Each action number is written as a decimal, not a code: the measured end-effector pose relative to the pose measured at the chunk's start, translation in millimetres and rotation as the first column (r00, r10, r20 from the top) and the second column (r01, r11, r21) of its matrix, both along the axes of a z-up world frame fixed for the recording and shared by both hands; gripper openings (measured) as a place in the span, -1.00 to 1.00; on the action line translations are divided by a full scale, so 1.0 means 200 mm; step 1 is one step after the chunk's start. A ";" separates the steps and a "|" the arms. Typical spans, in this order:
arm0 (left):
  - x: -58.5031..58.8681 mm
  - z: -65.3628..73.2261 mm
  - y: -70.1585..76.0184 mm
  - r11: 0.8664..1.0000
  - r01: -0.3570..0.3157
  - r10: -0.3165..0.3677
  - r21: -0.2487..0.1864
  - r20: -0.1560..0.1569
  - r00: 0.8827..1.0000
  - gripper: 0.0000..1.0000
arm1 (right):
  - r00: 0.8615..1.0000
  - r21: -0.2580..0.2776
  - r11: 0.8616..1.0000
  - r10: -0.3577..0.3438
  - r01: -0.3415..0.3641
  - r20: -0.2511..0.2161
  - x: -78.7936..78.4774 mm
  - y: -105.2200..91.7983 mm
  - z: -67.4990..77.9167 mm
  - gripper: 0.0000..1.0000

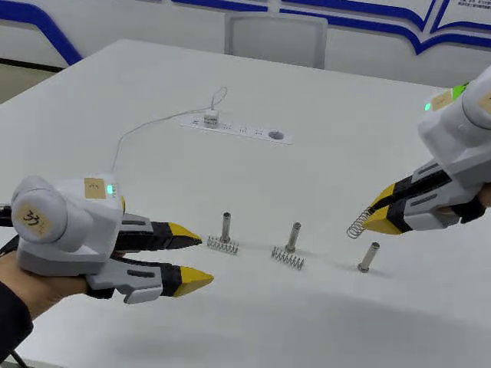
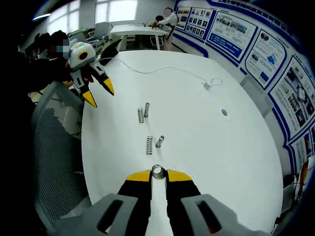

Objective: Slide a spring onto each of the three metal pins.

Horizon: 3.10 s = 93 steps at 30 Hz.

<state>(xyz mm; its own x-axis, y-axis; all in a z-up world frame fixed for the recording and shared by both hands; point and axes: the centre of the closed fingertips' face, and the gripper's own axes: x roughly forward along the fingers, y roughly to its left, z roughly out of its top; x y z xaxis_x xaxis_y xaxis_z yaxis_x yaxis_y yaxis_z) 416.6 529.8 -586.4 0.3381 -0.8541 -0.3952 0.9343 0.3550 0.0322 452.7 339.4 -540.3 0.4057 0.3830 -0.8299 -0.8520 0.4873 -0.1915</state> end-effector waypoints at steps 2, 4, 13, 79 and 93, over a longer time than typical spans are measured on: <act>0.00 0.00 0.00 1.000 -0.013 0.013 -0.012 -0.004 1.000 -0.31 | 1.000 -0.020 1.000 -0.015 0.015 0.008 0.03 -0.04 0.00 -0.77; 0.00 0.00 -0.01 1.000 -0.019 0.019 -0.021 -0.006 1.000 -0.30 | 0.999 -0.025 0.999 -0.032 0.032 0.006 0.05 -0.07 0.00 -0.77; 0.01 0.00 -0.01 0.999 -0.030 0.030 -0.028 -0.009 1.000 -0.27 | 0.996 -0.093 0.992 -0.087 0.083 -0.030 0.11 -0.19 -0.13 -0.77; -0.01 -0.03 -0.02 1.000 -0.019 0.019 -0.009 -0.020 1.000 -0.26 | 0.988 -0.090 0.986 -0.144 0.138 -0.059 0.15 -0.18 -0.39 -0.63; -0.01 -0.03 -0.02 1.000 -0.020 0.020 -0.003 -0.016 1.000 -0.26 | 0.996 -0.036 0.999 -0.003 0.000 -0.091 0.14 0.16 -0.46 -0.64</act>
<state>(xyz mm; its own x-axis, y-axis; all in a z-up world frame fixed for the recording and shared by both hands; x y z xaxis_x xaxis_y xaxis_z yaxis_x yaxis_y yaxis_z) 415.4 525.0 -592.4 0.3485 -0.8488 -0.3977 0.9275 0.3734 0.0159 480.1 371.0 -632.4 0.3287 0.3519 -0.8764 -0.8658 0.4830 -0.1308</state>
